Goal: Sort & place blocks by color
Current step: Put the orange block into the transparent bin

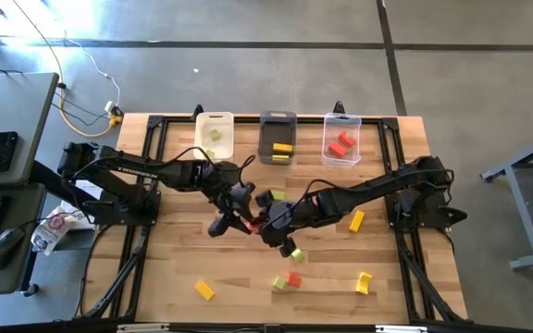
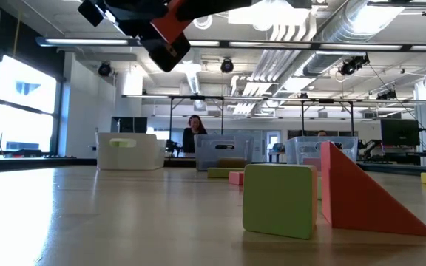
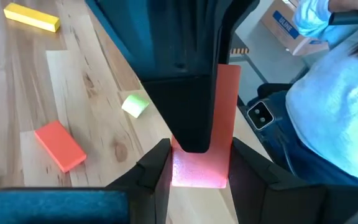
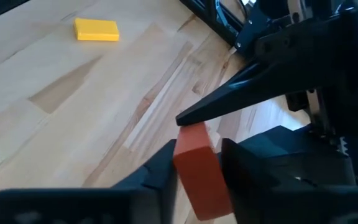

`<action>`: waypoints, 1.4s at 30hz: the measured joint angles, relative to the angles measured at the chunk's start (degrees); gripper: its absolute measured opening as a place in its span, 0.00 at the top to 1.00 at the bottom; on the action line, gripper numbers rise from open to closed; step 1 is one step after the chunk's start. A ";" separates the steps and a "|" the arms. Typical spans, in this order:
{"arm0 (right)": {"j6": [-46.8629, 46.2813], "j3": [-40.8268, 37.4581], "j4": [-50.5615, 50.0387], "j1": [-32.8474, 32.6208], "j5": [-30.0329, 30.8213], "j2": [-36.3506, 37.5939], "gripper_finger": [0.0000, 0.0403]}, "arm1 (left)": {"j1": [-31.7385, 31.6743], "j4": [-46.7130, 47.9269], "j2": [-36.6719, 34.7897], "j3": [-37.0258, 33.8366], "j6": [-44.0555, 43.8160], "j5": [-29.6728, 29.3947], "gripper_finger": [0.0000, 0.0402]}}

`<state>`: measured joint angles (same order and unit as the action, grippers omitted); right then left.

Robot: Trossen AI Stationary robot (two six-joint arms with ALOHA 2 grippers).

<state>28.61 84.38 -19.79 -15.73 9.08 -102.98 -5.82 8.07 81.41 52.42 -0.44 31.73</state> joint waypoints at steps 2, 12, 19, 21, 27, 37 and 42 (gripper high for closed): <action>0.96 0.00 -0.02 -0.02 0.53 0.00 0.84 | -0.02 -0.24 0.02 0.00 -0.08 0.32 0.75; -0.68 0.00 -1.69 -0.04 2.87 0.00 0.92 | -0.04 -0.33 0.04 0.00 0.15 -1.49 0.65; -5.35 0.00 -5.86 0.63 3.34 0.00 0.92 | -0.13 1.16 0.02 0.00 0.14 -7.14 0.57; -7.14 0.00 -7.55 1.01 3.43 0.00 0.92 | -0.19 1.14 0.02 0.00 0.13 -7.13 0.53; -11.77 -0.01 -13.88 2.58 3.94 0.00 0.92 | -0.11 2.12 0.02 0.00 1.11 -11.22 0.45; -22.39 0.00 -26.82 7.78 8.47 0.00 0.92 | -0.15 9.43 0.02 -0.02 3.68 -30.15 0.45; -28.98 -0.01 -34.99 11.43 11.67 0.00 0.92 | -0.15 10.68 0.02 -0.04 3.66 -34.81 0.46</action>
<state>-0.38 84.37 -54.78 -4.29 20.75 -102.98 -5.98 18.75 81.43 52.38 3.22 -3.08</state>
